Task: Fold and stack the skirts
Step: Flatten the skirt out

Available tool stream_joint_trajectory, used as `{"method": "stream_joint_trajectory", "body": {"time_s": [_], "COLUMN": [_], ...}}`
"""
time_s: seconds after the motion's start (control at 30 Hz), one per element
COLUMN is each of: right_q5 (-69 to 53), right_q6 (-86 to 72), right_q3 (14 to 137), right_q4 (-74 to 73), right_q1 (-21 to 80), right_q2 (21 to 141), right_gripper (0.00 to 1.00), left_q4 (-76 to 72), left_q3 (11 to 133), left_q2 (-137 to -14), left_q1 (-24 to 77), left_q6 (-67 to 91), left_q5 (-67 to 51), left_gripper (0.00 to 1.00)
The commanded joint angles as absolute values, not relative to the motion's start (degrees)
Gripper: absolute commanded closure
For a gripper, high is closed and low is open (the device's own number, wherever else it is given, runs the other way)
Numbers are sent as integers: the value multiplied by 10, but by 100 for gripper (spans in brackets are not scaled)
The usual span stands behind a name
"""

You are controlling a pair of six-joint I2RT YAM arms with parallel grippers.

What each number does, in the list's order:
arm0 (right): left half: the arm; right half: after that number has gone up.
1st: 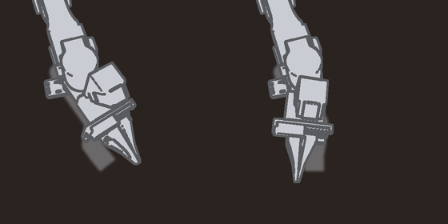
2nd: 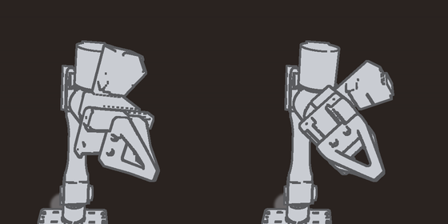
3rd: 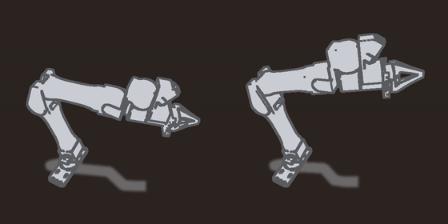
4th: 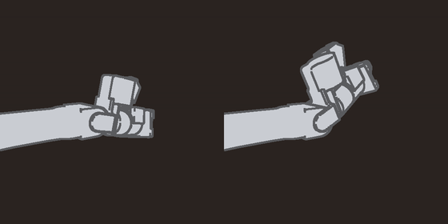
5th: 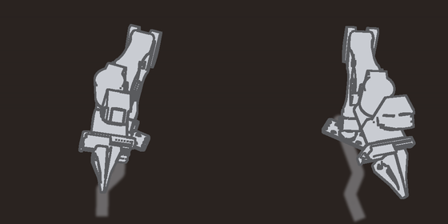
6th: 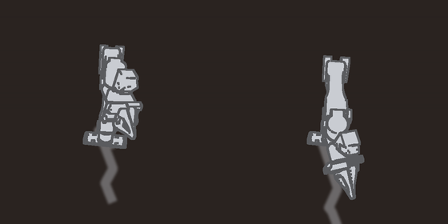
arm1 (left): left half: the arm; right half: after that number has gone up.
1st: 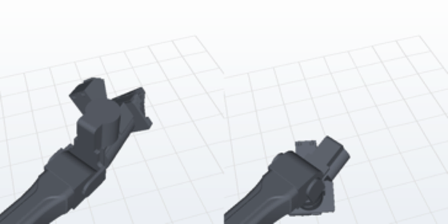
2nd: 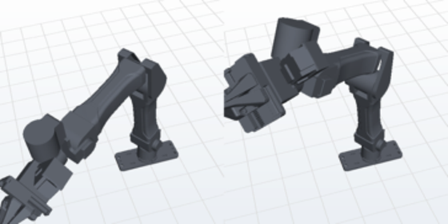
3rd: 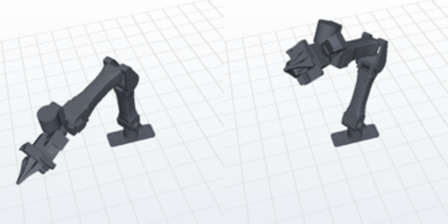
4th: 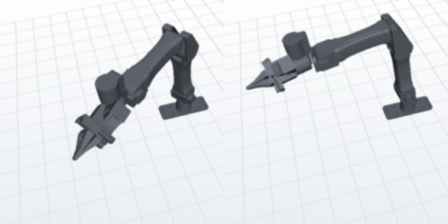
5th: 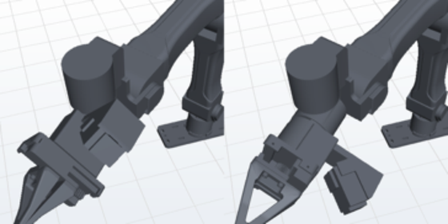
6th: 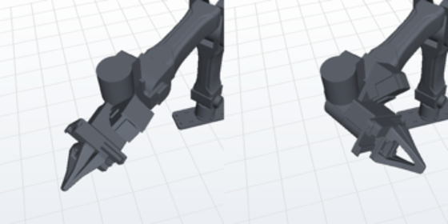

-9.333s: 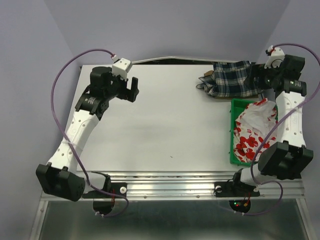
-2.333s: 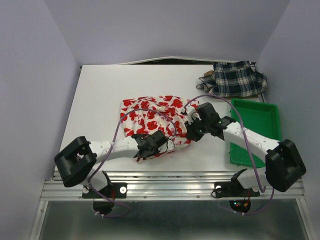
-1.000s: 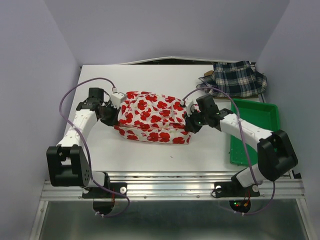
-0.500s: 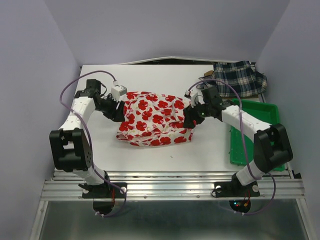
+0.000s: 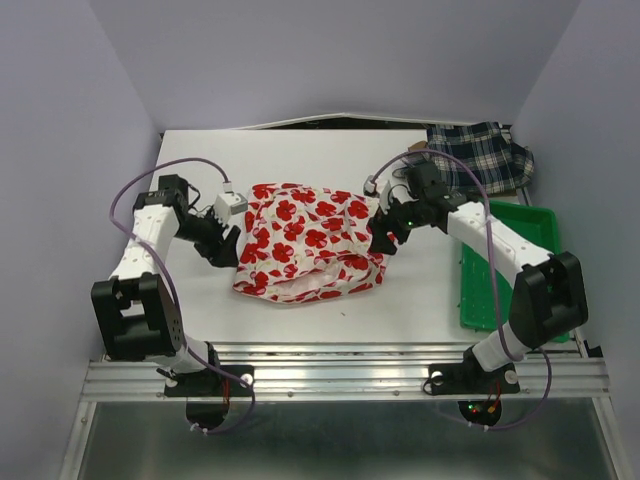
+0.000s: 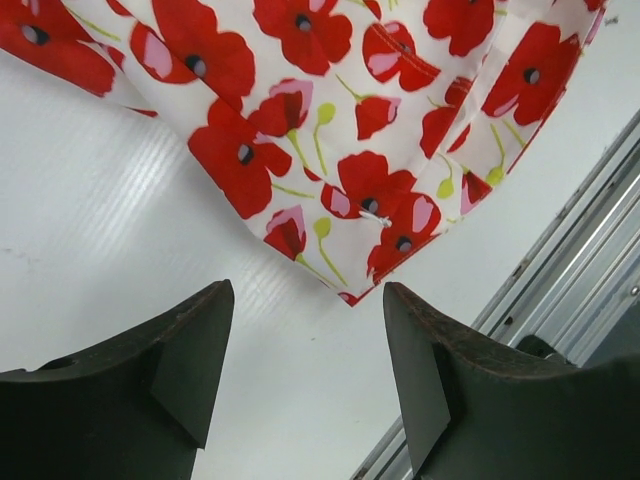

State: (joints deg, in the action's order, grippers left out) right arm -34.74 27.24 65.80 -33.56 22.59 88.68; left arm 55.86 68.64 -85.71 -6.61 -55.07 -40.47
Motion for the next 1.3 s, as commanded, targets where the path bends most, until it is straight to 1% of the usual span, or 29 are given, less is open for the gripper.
{"method": "stream_joint_trajectory", "body": {"time_s": [0.0, 0.13, 0.17, 0.27, 0.37, 0.47, 0.5, 0.53, 0.7, 0.83, 1.07, 1.17, 1.27], "right_q5": [-348, -334, -317, -281, -243, -219, -214, -210, -194, -197, -210, -207, -207], "right_q6": [365, 431, 439, 470, 501, 510, 519, 523, 574, 631, 782, 812, 878], "right_q3": [721, 687, 677, 652, 633, 623, 623, 623, 613, 605, 585, 580, 568], "right_q4": [-389, -402, -392, -381, -350, -329, -320, -316, -285, -287, -328, -337, -351], "right_q1": [228, 255, 273, 317, 355, 370, 377, 377, 389, 395, 417, 429, 434], "right_q2": [863, 846, 833, 815, 809, 816, 824, 826, 824, 799, 766, 767, 759], "right_gripper": [27, 22, 20, 19, 18, 18, 18, 19, 21, 23, 33, 34, 36], "left_q4": [565, 532, 528, 512, 485, 454, 448, 441, 326, 296, 273, 265, 265], "left_q3": [625, 563, 539, 490, 443, 414, 397, 389, 316, 287, 308, 316, 323], "left_q2": [-769, -718, -714, -690, -638, -599, -589, -584, -547, -536, -580, -596, -604], "left_q1": [-69, -68, -69, -69, -69, -69, -69, -69, -60, -37, -6, -3, -4], "left_q6": [-604, -676, -723, -804, -917, -971, -1019, -1035, -1061, -1076, -1005, -984, -976], "left_q5": [-379, -332, -309, -280, -295, -315, -322, -324, -346, -342, -362, -370, -373], "left_gripper": [28, 26, 26, 26, 23, 23, 23, 23, 22, 22, 25, 26, 28]}}
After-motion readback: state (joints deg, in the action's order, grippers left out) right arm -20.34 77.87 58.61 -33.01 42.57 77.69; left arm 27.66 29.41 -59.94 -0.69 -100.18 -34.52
